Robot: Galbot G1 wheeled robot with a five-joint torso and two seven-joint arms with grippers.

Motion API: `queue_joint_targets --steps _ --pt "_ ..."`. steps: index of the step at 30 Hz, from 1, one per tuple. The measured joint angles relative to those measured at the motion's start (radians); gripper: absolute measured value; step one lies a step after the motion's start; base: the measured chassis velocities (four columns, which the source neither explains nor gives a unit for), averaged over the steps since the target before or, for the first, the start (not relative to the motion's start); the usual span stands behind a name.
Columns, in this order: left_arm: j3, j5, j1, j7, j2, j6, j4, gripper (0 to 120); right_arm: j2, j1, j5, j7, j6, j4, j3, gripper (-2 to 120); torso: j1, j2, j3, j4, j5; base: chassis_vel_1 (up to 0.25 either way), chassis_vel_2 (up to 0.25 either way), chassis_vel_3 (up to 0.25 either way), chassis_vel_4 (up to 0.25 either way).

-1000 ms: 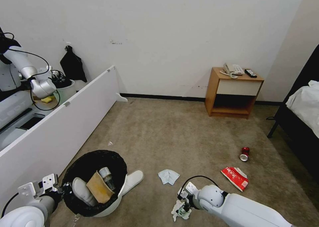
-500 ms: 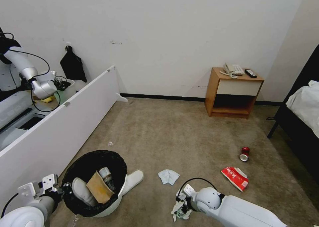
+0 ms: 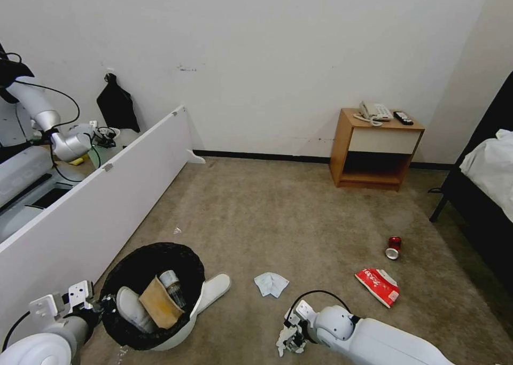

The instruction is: Pick up the trash bin, then pick up the garbage from the floor and place it into the trash bin.

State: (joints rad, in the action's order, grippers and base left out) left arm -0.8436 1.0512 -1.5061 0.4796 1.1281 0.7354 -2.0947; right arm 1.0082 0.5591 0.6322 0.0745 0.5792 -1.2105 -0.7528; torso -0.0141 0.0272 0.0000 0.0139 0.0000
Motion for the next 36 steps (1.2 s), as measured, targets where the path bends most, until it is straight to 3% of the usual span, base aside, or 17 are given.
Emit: queue_joint_targets --steps 12,18,22,29,36 --pt "0.002 -0.002 0.002 -0.001 0.001 0.0 0.004 1 0.013 0.007 0.003 -0.003 -0.019 0.022 -0.006 64 0.0 0.0 0.0 0.0 0.0003 0.0 0.0 0.0 0.0" --pt "0.006 -0.003 0.006 0.0 0.002 0.0 0.005 1 -0.003 0.009 0.008 -0.017 -0.019 0.001 -0.004 38 0.0 0.0 0.0 0.0001 0.0002 0.0 0.0 0.0 0.0" --pt "0.006 -0.004 0.006 0.0 0.003 0.0 0.004 1 -0.005 0.01 0.009 -0.018 -0.02 0.0 -0.003 30 0.0 0.0 0.0 0.0 0.0 0.0 0.0 0.0 0.0" --pt "0.007 -0.006 0.005 0.0 0.003 0.0 0.006 1 -0.02 0.011 0.019 -0.027 -0.02 -0.03 0.0 2 0.0 0.0 0.0 0.0 0.0 0.0 0.0 0.0 0.0" --pt "0.009 -0.008 0.009 0.001 0.003 0.0 0.01 1 -0.033 0.012 0.032 -0.033 -0.026 -0.045 0.006 0 0.0 0.0 0.0 0.0 0.0 0.0 0.0 0.0 0.0"
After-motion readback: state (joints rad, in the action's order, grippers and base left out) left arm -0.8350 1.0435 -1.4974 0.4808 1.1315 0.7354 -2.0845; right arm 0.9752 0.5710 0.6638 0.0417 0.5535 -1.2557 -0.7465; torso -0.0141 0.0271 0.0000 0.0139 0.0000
